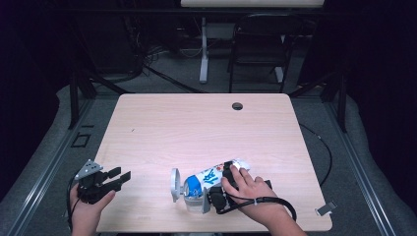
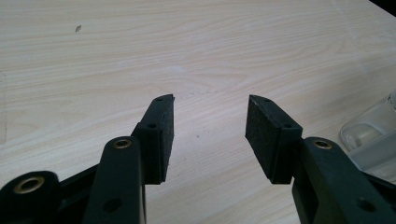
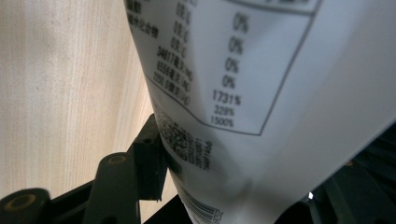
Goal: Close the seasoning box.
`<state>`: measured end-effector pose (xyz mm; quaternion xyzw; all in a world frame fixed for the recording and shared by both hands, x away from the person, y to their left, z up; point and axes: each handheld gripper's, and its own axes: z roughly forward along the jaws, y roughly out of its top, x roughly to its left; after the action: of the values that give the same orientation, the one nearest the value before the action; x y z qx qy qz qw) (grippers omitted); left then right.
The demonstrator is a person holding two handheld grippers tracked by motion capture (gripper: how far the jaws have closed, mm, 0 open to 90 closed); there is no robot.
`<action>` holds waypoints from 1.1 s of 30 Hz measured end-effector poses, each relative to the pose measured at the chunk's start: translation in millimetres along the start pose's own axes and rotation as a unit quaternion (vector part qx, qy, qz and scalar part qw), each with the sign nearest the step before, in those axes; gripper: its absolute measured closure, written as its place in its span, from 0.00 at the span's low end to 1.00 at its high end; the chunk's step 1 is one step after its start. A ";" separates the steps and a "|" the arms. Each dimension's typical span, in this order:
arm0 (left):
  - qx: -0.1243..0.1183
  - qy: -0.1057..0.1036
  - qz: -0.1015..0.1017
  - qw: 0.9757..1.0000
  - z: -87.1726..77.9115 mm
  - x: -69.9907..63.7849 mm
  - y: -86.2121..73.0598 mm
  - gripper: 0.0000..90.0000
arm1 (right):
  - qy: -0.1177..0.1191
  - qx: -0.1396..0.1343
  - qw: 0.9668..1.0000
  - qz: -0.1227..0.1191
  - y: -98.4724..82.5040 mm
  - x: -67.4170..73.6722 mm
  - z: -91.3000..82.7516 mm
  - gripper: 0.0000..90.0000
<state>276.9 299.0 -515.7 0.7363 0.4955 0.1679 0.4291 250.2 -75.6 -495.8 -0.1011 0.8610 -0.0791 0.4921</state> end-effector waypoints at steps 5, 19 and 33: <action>-0.001 0.000 -0.001 1.000 0.4 0.4 -0.2 0.58 | -0.001 0.004 1.000 -0.005 0.7 -0.6 -0.5 0.50; 0.000 0.000 -0.002 1.000 1.1 1.2 -0.8 0.58 | -0.005 0.009 1.000 -0.012 2.1 -1.1 -2.0 0.51; 0.003 0.000 -0.003 1.000 0.8 2.0 -1.0 0.58 | -0.010 0.023 0.999 -0.026 3.5 -2.5 -3.2 0.52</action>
<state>277.7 300.6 -517.4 0.7358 0.4985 0.1655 0.4274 248.3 -71.5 -492.9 -0.1129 0.8511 -0.1106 0.5006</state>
